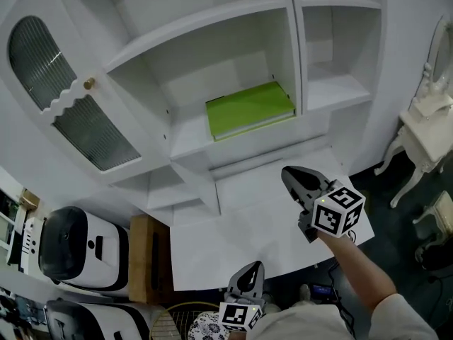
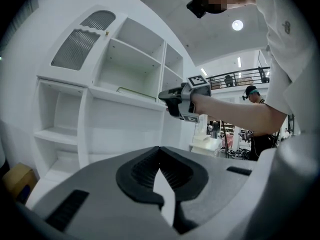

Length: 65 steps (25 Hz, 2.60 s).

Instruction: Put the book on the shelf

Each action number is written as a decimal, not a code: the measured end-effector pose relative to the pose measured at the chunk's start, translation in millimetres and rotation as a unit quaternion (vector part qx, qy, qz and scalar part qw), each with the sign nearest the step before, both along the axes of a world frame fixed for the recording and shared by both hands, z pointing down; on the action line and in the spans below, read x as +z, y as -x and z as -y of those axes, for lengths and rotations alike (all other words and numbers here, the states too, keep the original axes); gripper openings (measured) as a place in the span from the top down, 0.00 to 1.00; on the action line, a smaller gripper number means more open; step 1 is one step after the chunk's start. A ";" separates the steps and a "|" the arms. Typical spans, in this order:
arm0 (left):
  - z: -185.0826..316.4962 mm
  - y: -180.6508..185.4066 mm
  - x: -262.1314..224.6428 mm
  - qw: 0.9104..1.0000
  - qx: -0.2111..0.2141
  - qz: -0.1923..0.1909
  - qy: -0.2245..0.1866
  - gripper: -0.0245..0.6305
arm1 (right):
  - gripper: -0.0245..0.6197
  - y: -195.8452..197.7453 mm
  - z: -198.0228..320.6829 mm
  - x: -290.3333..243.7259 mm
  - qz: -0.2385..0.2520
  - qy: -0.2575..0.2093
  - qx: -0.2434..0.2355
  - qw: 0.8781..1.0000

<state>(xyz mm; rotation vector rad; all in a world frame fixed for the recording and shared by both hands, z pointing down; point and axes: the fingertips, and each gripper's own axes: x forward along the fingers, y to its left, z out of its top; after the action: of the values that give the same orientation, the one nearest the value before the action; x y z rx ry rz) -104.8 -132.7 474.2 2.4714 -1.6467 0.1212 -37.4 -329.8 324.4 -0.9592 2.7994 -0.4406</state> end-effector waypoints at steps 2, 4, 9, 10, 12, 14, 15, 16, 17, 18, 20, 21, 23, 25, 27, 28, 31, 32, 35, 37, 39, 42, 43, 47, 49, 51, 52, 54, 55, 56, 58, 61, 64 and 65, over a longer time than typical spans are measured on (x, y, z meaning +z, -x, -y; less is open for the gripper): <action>-1.5 -14.2 -0.7 1.000 0.003 0.001 0.000 0.96 | 0.94 -18.3 -19.8 8.9 -0.006 -0.007 -0.001 1.000; -3.2 -29.0 -1.2 1.000 0.004 -0.001 0.000 0.96 | 0.94 -36.6 -37.5 17.8 -0.006 -0.015 0.004 1.000; -10.3 -57.7 4.8 1.000 0.000 -0.001 0.011 0.96 | 0.94 -71.9 -80.7 41.9 -0.025 -0.053 0.015 0.998; -11.9 -61.5 6.3 1.000 -0.003 -0.001 0.014 0.96 | 0.94 -75.7 -89.1 46.9 -0.031 -0.059 0.011 0.998; -16.3 -68.4 8.3 1.000 -0.007 -0.002 0.016 0.96 | 0.94 -80.7 -106.1 58.8 -0.045 -0.068 -0.001 0.997; -21.8 -74.7 10.6 1.000 -0.009 -0.003 0.018 0.96 | 0.93 -85.2 -122.1 71.7 -0.057 -0.074 -0.012 0.996; -25.0 -76.9 12.0 1.000 -0.009 -0.003 0.020 0.96 | 0.93 -86.8 -129.5 78.2 -0.061 -0.074 -0.015 0.995; -28.4 -78.4 13.0 1.000 -0.009 -0.003 0.022 0.96 | 0.93 -87.5 -137.0 84.9 -0.064 -0.071 -0.018 0.995; -32.0 -79.9 13.6 1.000 -0.006 -0.003 0.023 0.96 | 0.93 -87.7 -145.0 92.0 -0.067 -0.067 -0.021 0.995; -35.7 -81.7 14.0 1.000 -0.003 -0.002 0.023 0.96 | 0.93 -87.8 -153.5 99.7 -0.070 -0.062 -0.023 0.995; -44.0 -84.9 14.7 1.000 0.004 0.000 0.022 0.96 | 0.93 -88.3 -172.2 115.8 -0.073 -0.049 -0.026 0.996; -48.7 -85.0 14.5 1.000 0.005 0.001 0.020 0.96 | 0.93 -87.9 -182.4 123.0 -0.073 -0.041 -0.029 0.996; -59.9 -80.8 12.4 1.000 0.005 0.000 0.017 0.96 | 0.93 -85.0 -204.0 134.5 -0.070 -0.024 -0.036 0.997; -73.7 -74.0 10.3 1.000 0.004 -0.002 0.014 0.96 | 0.93 -80.7 -225.3 145.0 -0.073 -0.002 -0.041 0.996; -91.9 -68.0 10.1 1.000 0.006 0.002 0.012 0.96 | 0.93 -76.4 -247.9 152.2 -0.077 0.012 -0.044 0.996; -102.9 -66.2 10.4 1.000 0.008 0.003 0.012 0.96 | 0.93 -74.5 -260.4 154.9 -0.080 0.015 -0.047 0.996; -139.9 -60.0 12.8 1.000 0.013 0.002 0.011 0.96 | 0.93 -69.1 -298.7 161.7 -0.085 0.014 -0.061 0.994; -153.0 -57.1 13.7 1.000 0.014 0.001 0.011 0.96 | 0.93 -68.4 -310.8 163.1 -0.081 0.013 -0.065 0.995; -192.2 -46.9 19.2 1.000 0.014 -0.011 0.010 0.96 | 0.93 -77.1 -339.9 167.3 -0.057 0.025 -0.054 0.997; -217.3 -39.3 26.7 1.000 0.016 -0.015 0.017 0.96 | 0.93 -85.5 -358.1 169.4 -0.048 0.035 -0.038 0.998; -239.1 -37.9 32.0 0.999 0.027 -0.011 0.027 0.96 | 0.94 -92.5 -379.1 170.4 -0.064 0.033 -0.031 0.997; -264.2 -43.8 34.9 0.998 0.045 -0.012 0.034 0.96 | 0.94 -101.0 -406.9 171.0 -0.094 0.028 -0.031 0.995; -268.9 -45.8 33.1 0.998 0.049 -0.013 0.031 0.96 | 0.94 -103.0 -413.5 168.8 -0.096 0.026 -0.030 0.995; -278.9 -55.7 21.3 0.998 0.047 -0.038 0.012 0.96 | 0.94 -110.5 -436.6 155.0 -0.099 0.013 -0.027 0.995; -281.3 -60.4 18.0 0.998 0.048 -0.040 0.008 0.96 | 0.94 -112.6 -446.3 149.6 -0.102 0.006 -0.033 0.994; -284.0 -64.4 17.8 0.998 0.054 -0.031 0.011 0.96 | 0.94 -114.4 -454.2 144.5 -0.097 0.002 -0.041 0.994; -283.9 -66.1 16.4 0.998 0.053 -0.030 0.011 0.96 | 0.94 -115.6 -456.6 142.1 -0.093 0.001 -0.043 0.995; -281.8 -70.4 12.0 0.998 0.050 -0.030 0.006 0.96 | 0.94 -119.8 -457.9 137.5 -0.087 -0.003 -0.042 0.995; -281.4 -73.5 11.1 0.998 0.053 -0.024 0.007 0.96 | 0.94 -122.8 -457.2 135.5 -0.085 -0.005 -0.041 0.996; -281.1 -76.9 9.8 0.998 0.055 -0.020 0.007 0.96 | 0.94 -125.9 -456.0 134.1 -0.085 -0.006 -0.040 0.996; -279.7 -83.1 5.7 0.998 0.052 -0.021 0.002 0.96 | 0.94 -130.2 -453.7 132.7 -0.086 -0.011 -0.045 0.995; -279.3 -92.7 7.1 0.998 0.053 -0.014 0.005 0.96 | 0.94 -133.2 -450.9 131.6 -0.096 -0.026 -0.058 0.993; -279.0 -101.8 9.0 0.998 0.054 -0.012 0.009 0.96 | 0.94 -138.7 -447.1 132.6 -0.095 -0.028 -0.059 0.993; -279.0 -105.0 8.8 0.998 0.055 -0.010 0.009 0.96 | 0.94 -141.4 -446.1 133.5 -0.093 -0.025 -0.056 0.994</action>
<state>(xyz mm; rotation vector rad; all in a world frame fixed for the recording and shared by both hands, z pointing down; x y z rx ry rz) 0.3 146.3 483.0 2.5404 -1.4956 0.1241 104.0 116.3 457.9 -0.8765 3.0269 -0.3063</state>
